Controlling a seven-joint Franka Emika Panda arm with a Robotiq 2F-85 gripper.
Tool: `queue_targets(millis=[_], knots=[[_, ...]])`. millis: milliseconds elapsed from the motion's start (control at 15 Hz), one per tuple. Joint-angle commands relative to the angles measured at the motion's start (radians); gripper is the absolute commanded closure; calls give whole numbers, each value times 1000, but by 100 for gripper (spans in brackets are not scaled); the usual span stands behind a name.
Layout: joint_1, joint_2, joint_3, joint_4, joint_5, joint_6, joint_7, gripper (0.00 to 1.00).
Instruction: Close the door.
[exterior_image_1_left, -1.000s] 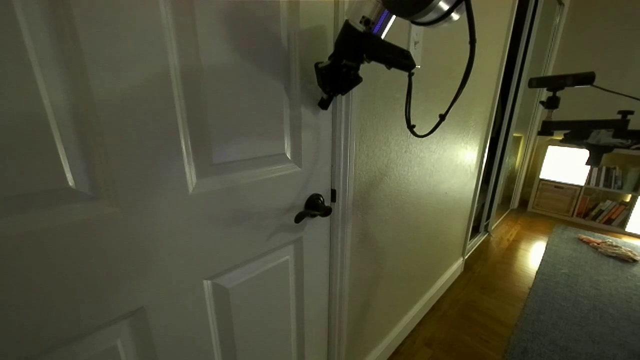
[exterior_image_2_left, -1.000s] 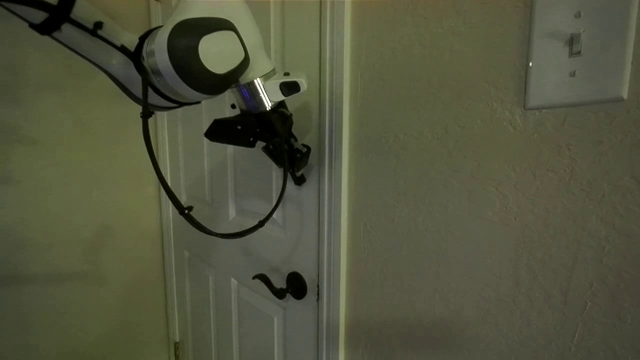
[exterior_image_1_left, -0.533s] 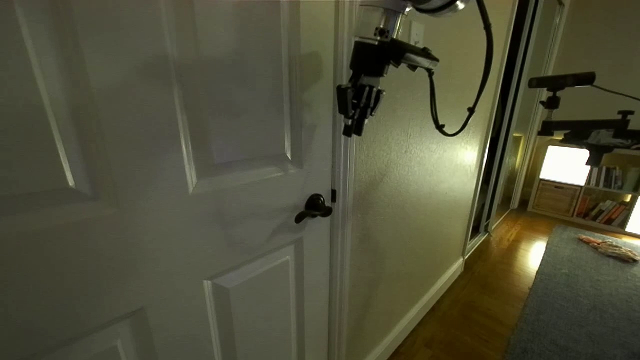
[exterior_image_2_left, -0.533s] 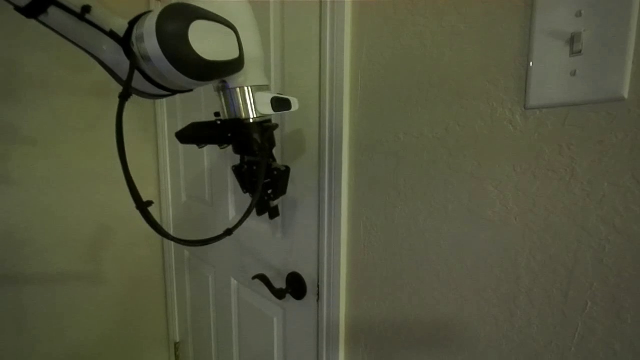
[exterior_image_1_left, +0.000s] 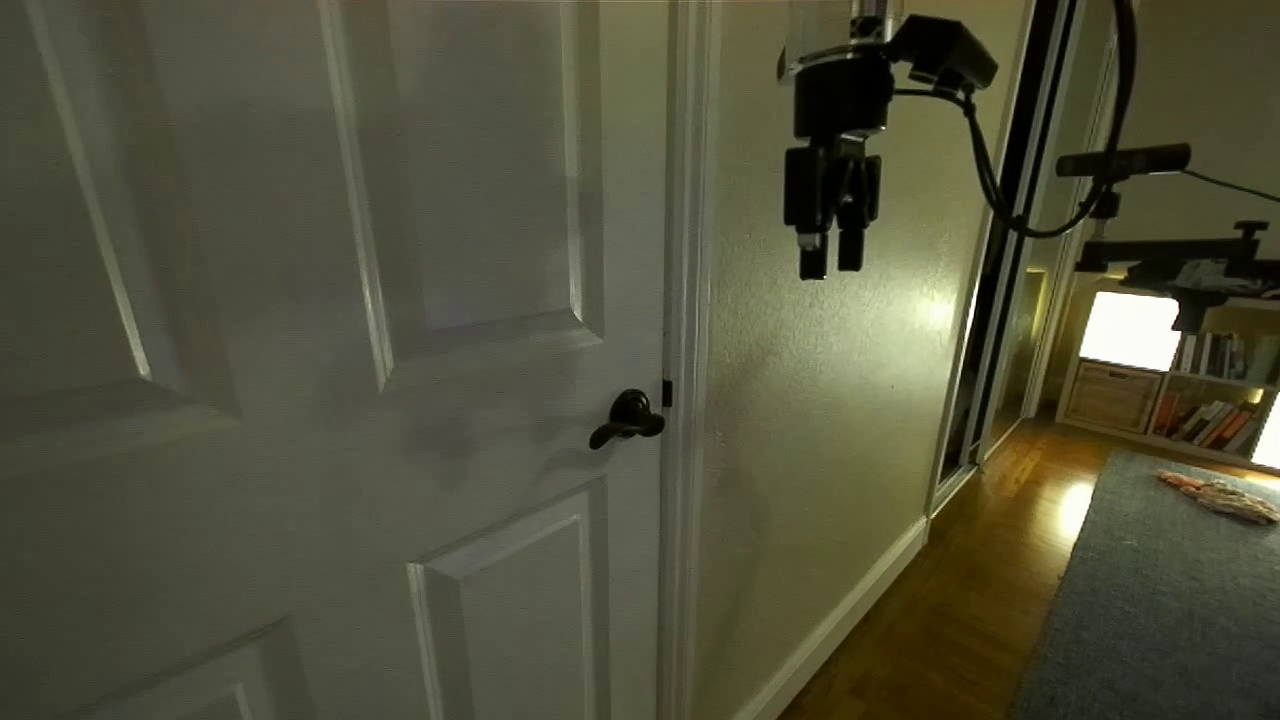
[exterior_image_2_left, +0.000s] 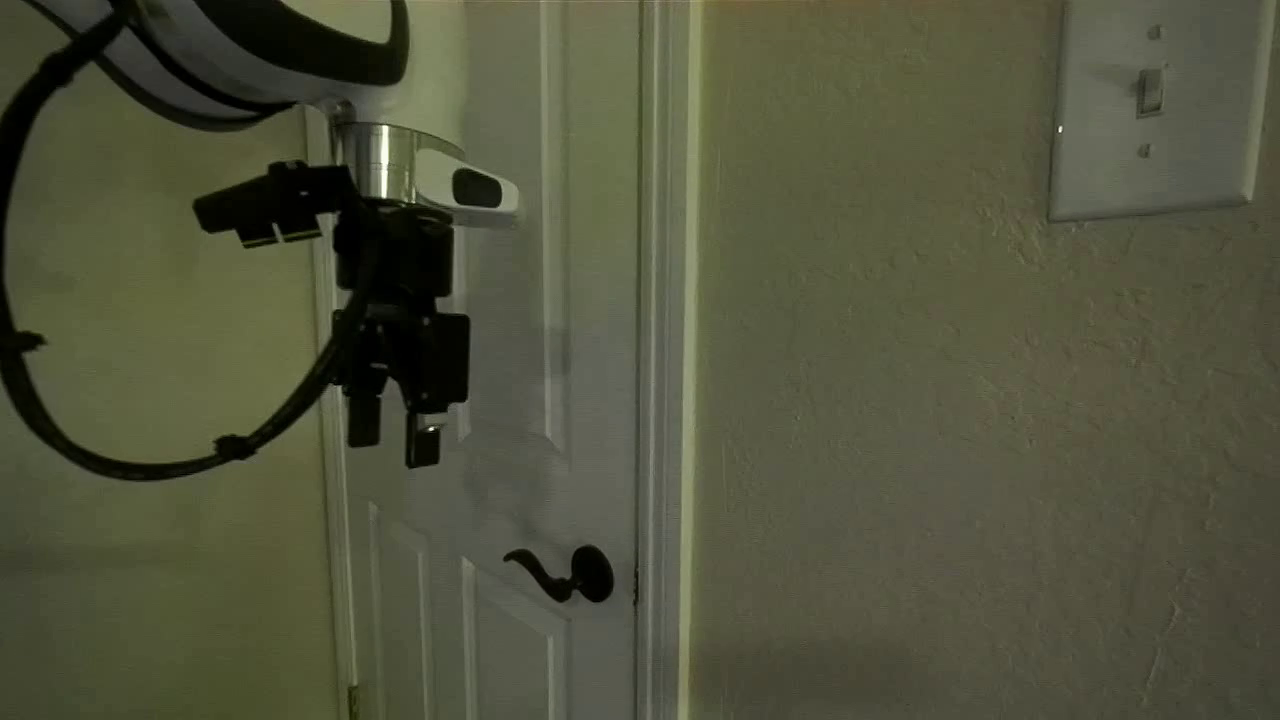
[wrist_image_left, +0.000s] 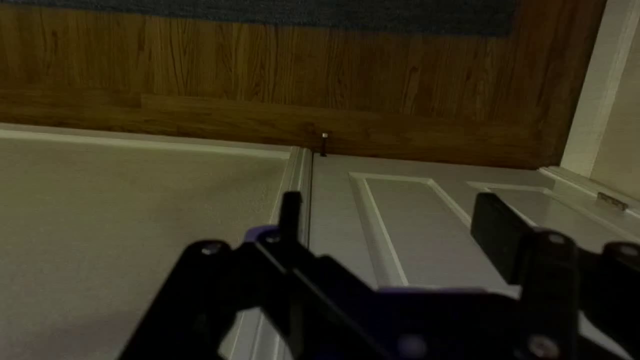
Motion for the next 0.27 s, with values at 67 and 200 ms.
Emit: queue_targets(millis=[67, 200], knots=[[4, -12, -5, -8, 0, -3, -1, 0], [5, 1, -5, 1, 0, -2, -1, 0]])
